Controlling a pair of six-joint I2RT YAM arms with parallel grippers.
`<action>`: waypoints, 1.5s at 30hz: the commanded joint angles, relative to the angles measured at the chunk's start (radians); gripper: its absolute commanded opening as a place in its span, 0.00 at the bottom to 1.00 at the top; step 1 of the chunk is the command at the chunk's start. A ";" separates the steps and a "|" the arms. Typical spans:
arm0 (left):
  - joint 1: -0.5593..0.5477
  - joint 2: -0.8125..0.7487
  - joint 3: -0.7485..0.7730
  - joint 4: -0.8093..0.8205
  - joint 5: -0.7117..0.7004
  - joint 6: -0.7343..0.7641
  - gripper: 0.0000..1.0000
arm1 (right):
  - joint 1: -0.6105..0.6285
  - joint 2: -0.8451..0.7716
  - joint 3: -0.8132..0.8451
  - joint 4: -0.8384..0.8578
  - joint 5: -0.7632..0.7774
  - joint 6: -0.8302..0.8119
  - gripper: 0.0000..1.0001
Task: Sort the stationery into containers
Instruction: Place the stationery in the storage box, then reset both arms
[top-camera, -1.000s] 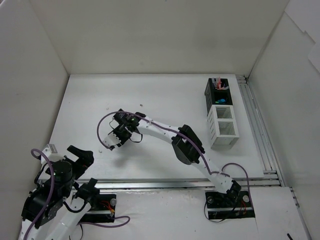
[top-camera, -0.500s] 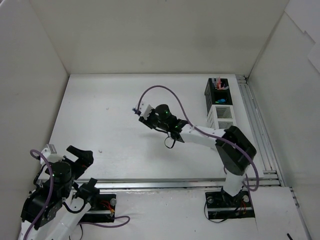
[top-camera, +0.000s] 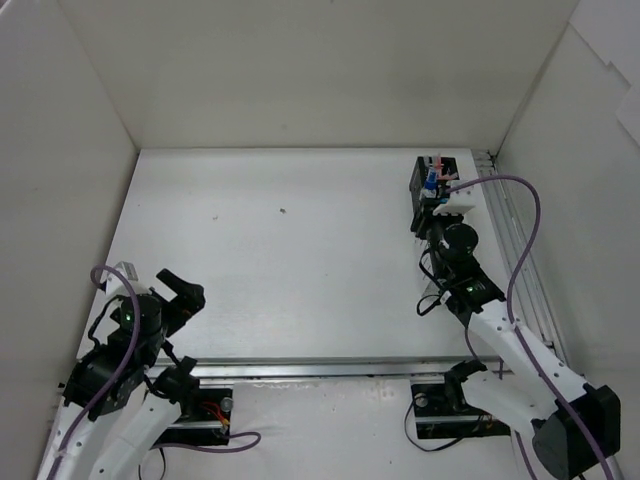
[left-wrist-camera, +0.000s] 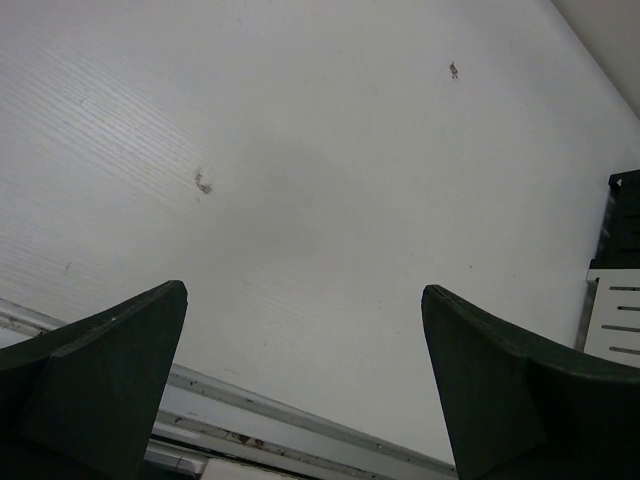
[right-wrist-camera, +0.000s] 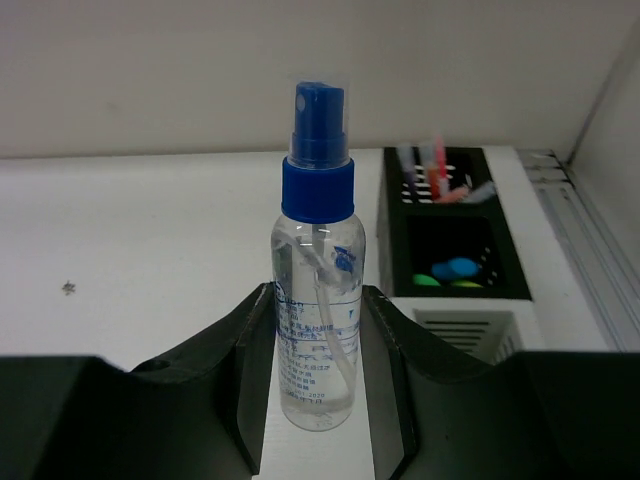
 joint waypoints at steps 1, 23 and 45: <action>0.006 0.068 -0.002 0.150 0.025 0.049 0.99 | -0.056 -0.090 -0.009 -0.117 0.104 0.077 0.00; 0.006 0.257 -0.023 0.357 0.090 0.079 0.99 | -0.377 -0.084 -0.127 -0.229 -0.107 0.139 0.15; 0.006 0.287 0.084 0.269 0.005 0.142 0.99 | -0.339 -0.319 0.098 -0.666 -0.104 0.171 0.98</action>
